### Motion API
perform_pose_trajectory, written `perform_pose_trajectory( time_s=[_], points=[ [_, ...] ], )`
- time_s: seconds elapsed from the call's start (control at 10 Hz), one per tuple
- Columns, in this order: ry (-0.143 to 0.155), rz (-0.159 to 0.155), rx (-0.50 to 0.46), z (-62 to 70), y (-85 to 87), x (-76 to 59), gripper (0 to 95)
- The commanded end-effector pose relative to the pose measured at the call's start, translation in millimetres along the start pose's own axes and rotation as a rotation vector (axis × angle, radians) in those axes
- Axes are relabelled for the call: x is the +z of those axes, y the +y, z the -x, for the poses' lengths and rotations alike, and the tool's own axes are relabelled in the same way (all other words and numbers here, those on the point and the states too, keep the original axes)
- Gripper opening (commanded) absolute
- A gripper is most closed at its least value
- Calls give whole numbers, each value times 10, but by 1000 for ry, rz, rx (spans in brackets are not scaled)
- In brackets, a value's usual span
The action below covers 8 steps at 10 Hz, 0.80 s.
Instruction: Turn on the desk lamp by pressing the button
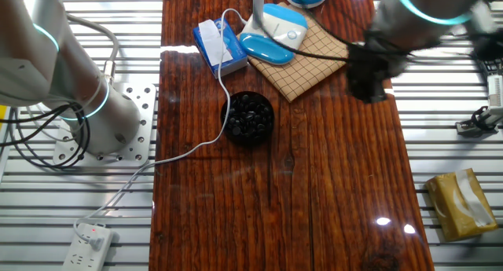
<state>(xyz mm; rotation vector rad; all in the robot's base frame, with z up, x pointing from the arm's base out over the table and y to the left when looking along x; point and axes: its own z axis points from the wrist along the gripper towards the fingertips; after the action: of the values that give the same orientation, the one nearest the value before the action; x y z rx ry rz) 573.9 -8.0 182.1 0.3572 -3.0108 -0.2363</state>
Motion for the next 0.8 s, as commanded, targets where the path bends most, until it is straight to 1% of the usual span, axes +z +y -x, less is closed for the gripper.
perform_pose_trajectory(
  time_s=[0.1,0.2,0.3,0.4,0.5,0.7,0.8],
  points=[
    [51,45,1,266,-69,-47,0],
    [55,56,3,310,-70,-35,0],
    [58,71,1,382,-73,-24,0],
    [87,91,-8,504,-88,-46,0],
    [111,112,-8,579,-83,-86,0],
    [158,160,20,686,-48,-136,0],
    [177,179,35,747,-24,-151,0]
  ],
)
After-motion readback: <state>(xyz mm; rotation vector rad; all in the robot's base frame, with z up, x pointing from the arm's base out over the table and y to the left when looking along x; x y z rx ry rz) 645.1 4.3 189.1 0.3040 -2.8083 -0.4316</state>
